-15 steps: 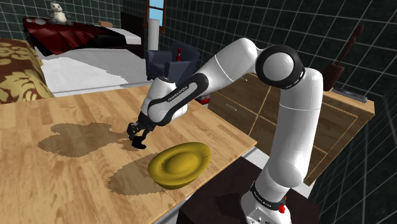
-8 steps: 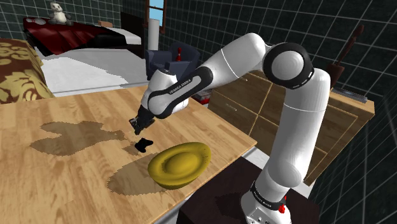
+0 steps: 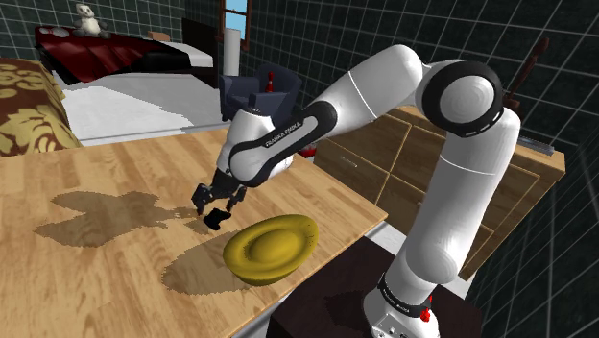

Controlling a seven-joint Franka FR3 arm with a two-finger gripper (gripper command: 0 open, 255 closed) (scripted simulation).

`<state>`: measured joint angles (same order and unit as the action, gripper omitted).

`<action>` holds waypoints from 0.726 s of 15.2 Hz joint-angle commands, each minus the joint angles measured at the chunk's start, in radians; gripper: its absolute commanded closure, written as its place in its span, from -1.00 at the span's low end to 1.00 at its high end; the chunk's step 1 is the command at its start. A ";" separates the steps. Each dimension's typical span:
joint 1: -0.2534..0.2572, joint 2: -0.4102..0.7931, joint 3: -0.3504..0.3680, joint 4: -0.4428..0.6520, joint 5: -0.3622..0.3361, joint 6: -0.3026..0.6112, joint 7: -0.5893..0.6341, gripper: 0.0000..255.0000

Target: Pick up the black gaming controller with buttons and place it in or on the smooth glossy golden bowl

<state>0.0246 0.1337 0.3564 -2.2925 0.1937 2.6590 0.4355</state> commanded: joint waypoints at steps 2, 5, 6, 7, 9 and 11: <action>0.012 -0.033 0.010 -0.042 0.029 -0.018 0.063 -1.00; 0.019 0.009 0.009 -0.038 0.012 0.019 0.075 -1.00; 0.021 0.023 0.007 -0.036 0.006 0.032 0.079 -1.00; 0.024 0.037 0.006 -0.034 0.000 0.044 0.083 -1.00; 0.030 0.059 0.003 -0.031 -0.010 0.062 0.090 -1.00; 0.030 0.059 0.003 -0.031 -0.010 0.062 0.090 -1.00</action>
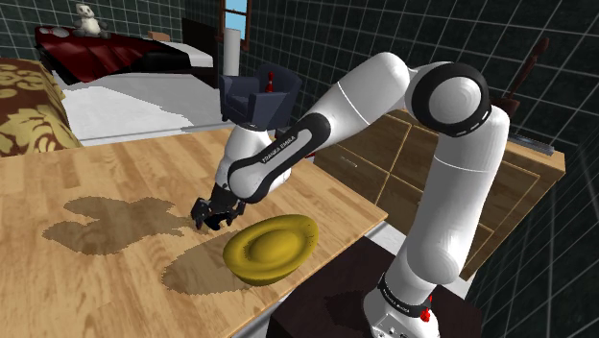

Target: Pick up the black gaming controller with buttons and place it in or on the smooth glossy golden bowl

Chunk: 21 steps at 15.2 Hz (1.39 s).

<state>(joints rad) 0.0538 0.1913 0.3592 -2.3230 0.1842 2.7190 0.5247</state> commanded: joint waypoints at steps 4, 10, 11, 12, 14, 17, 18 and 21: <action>0.000 0.002 0.000 0.000 -0.001 0.002 0.001 -1.00; 0.001 0.001 0.000 0.000 -0.001 0.002 0.001 1.00; 0.000 0.001 0.000 -0.001 0.000 0.003 0.000 1.00; 0.001 0.001 0.000 -0.001 0.000 0.003 0.001 1.00; 0.001 0.001 0.000 -0.001 0.000 0.002 0.001 1.00; -0.001 -0.010 0.001 0.001 0.003 -0.011 0.000 1.00; -0.002 -0.022 0.003 0.003 0.006 -0.024 -0.001 1.00; -0.006 -0.055 0.006 0.010 0.015 -0.063 -0.002 1.00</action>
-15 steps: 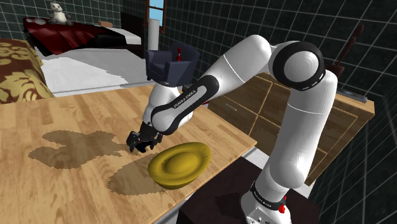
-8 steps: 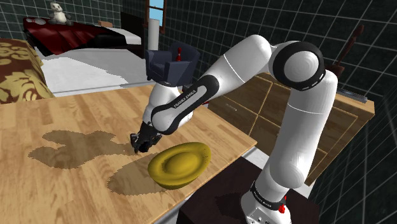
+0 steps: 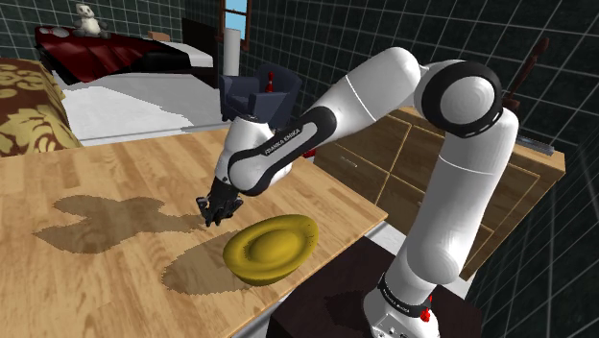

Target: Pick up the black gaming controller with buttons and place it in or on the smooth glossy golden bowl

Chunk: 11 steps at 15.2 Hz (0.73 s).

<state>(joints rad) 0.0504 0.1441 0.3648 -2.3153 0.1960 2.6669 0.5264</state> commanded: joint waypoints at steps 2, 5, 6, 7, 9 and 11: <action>-0.005 -0.029 0.001 0.008 0.009 -0.038 -0.005 1.00; -0.008 -0.060 0.002 0.019 0.016 -0.078 -0.005 1.00; -0.008 -0.070 0.002 0.023 0.018 -0.091 -0.005 1.00; -0.009 -0.080 0.002 0.027 0.020 -0.105 -0.005 1.00; -0.011 -0.098 0.002 0.036 0.024 -0.132 -0.004 1.00; -0.012 -0.116 0.001 0.046 0.027 -0.159 -0.003 1.00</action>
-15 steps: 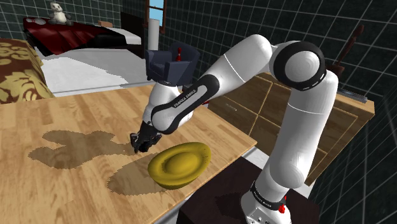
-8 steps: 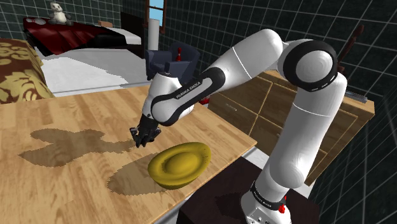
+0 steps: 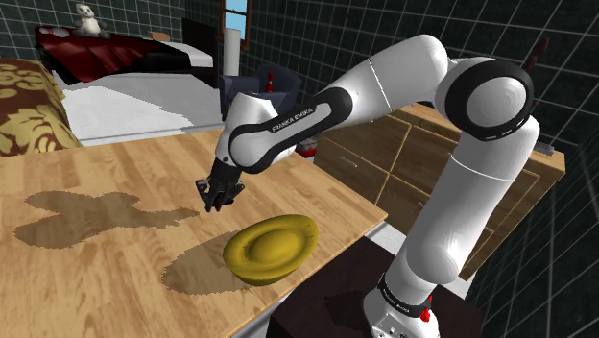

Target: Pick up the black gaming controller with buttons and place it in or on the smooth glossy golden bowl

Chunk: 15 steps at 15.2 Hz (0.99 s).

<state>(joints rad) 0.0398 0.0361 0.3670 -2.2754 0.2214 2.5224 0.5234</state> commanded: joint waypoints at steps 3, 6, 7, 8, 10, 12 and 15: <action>-0.003 -0.034 -0.002 0.022 0.005 -0.055 0.001 1.00; -0.004 -0.057 -0.004 0.040 0.008 -0.095 0.004 1.00; -0.005 -0.064 -0.004 0.046 0.008 -0.109 0.005 1.00; -0.005 -0.071 -0.005 0.053 0.009 -0.122 0.005 1.00; -0.006 -0.085 -0.006 0.067 0.010 -0.149 0.007 1.00; -0.007 -0.097 -0.008 0.082 0.011 -0.176 0.010 1.00; -0.009 -0.115 -0.010 0.106 0.011 -0.217 0.013 1.00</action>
<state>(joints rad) 0.0312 -0.0712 0.3573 -2.1761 0.2314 2.3194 0.5356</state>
